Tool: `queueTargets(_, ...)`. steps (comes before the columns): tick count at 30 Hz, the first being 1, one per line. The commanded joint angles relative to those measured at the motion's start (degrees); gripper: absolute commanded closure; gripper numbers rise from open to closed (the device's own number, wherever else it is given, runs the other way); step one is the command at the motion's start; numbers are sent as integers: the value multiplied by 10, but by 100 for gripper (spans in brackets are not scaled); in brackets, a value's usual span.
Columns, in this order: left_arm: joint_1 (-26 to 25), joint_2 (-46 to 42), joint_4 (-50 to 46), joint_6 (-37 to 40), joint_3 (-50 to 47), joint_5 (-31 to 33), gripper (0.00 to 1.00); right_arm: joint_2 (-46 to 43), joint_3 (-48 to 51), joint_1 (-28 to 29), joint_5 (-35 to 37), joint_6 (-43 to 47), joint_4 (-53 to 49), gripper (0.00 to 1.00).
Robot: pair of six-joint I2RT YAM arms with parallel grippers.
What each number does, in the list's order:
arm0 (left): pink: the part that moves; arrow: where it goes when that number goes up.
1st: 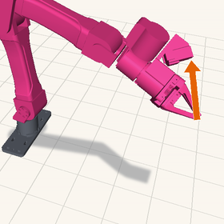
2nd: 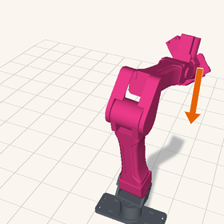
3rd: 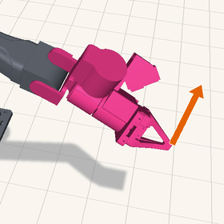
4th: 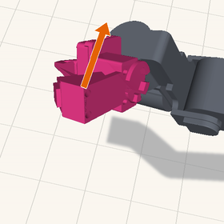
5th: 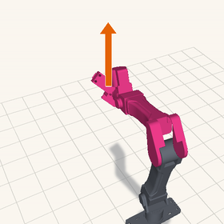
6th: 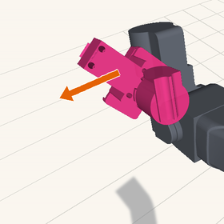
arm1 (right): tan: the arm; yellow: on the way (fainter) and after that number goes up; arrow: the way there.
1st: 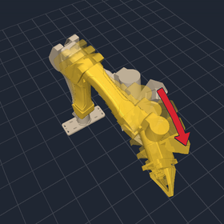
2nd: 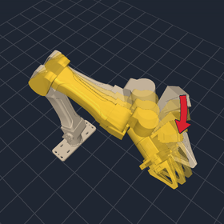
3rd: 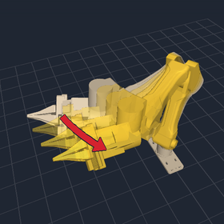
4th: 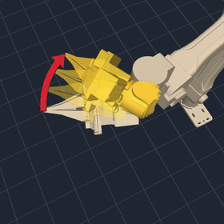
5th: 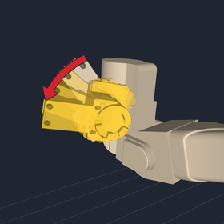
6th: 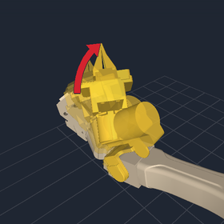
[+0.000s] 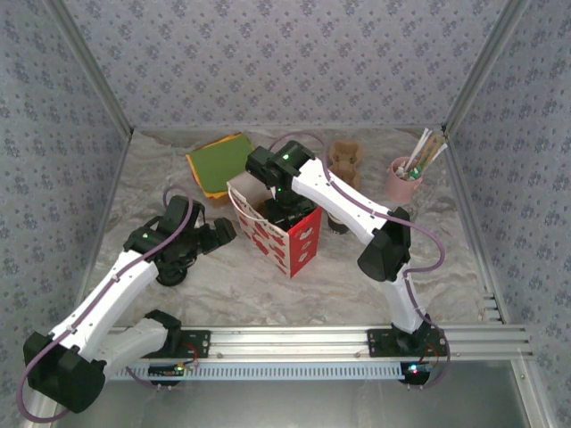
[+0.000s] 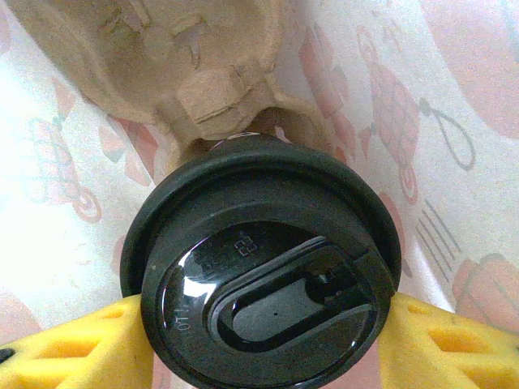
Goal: Pack the takeout coffee
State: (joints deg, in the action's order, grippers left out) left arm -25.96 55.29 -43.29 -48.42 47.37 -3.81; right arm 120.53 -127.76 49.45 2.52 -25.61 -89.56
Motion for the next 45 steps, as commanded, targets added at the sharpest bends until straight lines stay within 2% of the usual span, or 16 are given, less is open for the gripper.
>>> queueTargets(1, 2, -6, 6, 9, 9, -8, 0, 3, 0, -4, 1, 4, -8, 36)
queueTargets(23, 2, -9, 1, 13, 11, -8, 0, -15, 23, -4, 7, -1, -5, 36)
queueTargets(45, 2, -80, -40, 4, -13, -44, 0, -20, 31, -7, 8, -1, -3, 36)
